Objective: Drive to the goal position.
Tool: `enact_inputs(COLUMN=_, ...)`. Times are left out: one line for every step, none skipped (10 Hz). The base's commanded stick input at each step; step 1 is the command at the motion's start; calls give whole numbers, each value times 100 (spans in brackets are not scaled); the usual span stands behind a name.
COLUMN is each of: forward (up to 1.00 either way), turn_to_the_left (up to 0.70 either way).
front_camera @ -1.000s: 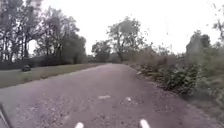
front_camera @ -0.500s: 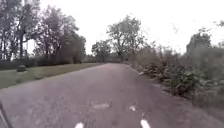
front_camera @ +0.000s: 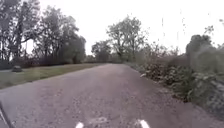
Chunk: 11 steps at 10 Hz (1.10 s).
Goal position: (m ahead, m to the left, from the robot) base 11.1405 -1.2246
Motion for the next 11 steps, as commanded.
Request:
enact_inputs(forward=70, turn_to_the_left=0)
enact_inputs(forward=70, turn_to_the_left=0)
enact_inputs(forward=70, turn_to_the_left=0)
enact_inputs(forward=70, turn_to_the_left=0)
enact_inputs(forward=70, turn_to_the_left=0)
enact_inputs(forward=70, turn_to_the_left=0)
enact_inputs(forward=70, turn_to_the_left=0)
enact_inputs(forward=70, turn_to_the_left=0)
enact_inputs(forward=70, turn_to_the_left=0)
enact_inputs(forward=70, turn_to_the_left=0)
enact_inputs(forward=70, turn_to_the_left=0)
